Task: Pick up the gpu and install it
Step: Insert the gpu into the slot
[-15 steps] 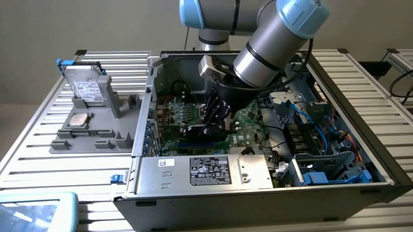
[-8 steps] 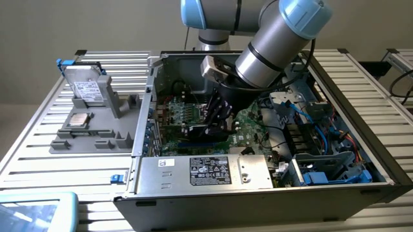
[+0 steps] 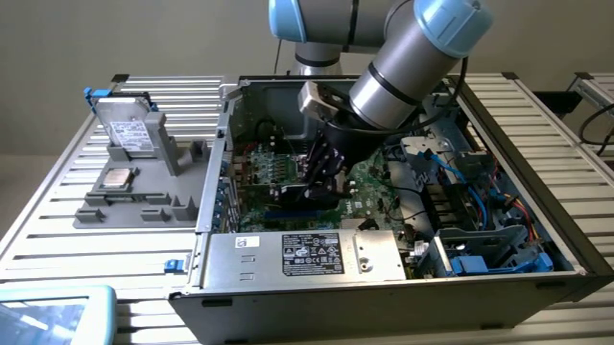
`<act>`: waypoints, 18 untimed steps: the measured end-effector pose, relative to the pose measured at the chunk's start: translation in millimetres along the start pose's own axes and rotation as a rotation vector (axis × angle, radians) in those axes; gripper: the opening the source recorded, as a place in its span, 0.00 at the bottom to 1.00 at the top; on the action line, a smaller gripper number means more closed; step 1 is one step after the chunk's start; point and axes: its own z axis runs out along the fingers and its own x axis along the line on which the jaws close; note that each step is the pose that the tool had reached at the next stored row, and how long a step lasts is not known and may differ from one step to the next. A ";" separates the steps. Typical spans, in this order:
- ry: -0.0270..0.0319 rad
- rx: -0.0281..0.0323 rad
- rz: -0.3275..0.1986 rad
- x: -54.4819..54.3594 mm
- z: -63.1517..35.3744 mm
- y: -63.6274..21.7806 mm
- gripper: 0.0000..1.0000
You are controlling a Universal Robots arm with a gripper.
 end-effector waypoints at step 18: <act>-0.0066 0.0000 0.000 -1.1 1.1 1.4 0.27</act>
